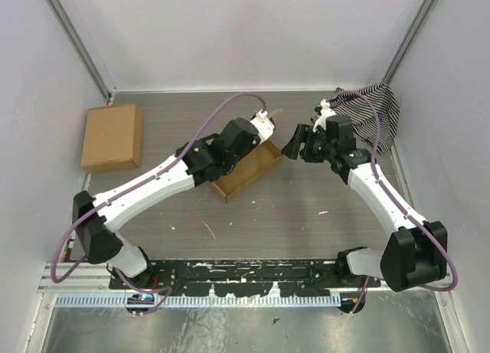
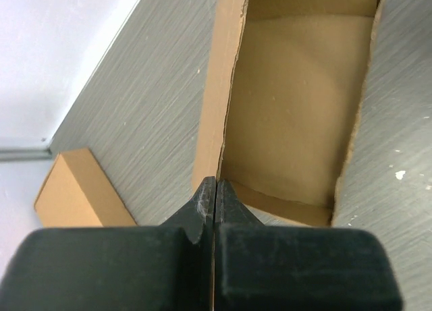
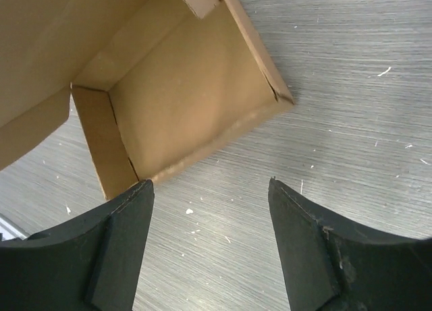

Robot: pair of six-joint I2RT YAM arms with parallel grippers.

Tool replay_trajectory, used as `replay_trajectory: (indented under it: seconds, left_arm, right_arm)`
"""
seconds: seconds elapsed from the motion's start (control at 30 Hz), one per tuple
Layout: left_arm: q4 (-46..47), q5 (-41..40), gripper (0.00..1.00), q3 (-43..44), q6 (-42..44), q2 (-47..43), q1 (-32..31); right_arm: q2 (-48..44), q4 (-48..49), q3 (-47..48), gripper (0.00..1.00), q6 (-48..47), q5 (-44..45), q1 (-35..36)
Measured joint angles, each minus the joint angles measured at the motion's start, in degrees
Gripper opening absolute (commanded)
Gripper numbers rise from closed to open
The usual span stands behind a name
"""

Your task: Fold the paper box

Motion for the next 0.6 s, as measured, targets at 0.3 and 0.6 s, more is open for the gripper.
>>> replay_trajectory:
  seconds: [0.3, 0.6]
  left_arm:
    - [-1.75, 13.46, 0.0, 4.94, 2.36, -6.32, -0.02]
    - [-4.96, 18.29, 0.0, 5.35, 2.45, -6.67, -0.02]
  right_arm:
    - [-1.46, -1.86, 1.55, 0.72, -5.68, 2.49, 0.0]
    - [1.22, -2.86, 9.05, 0.7, -10.78, 7.87, 0.0]
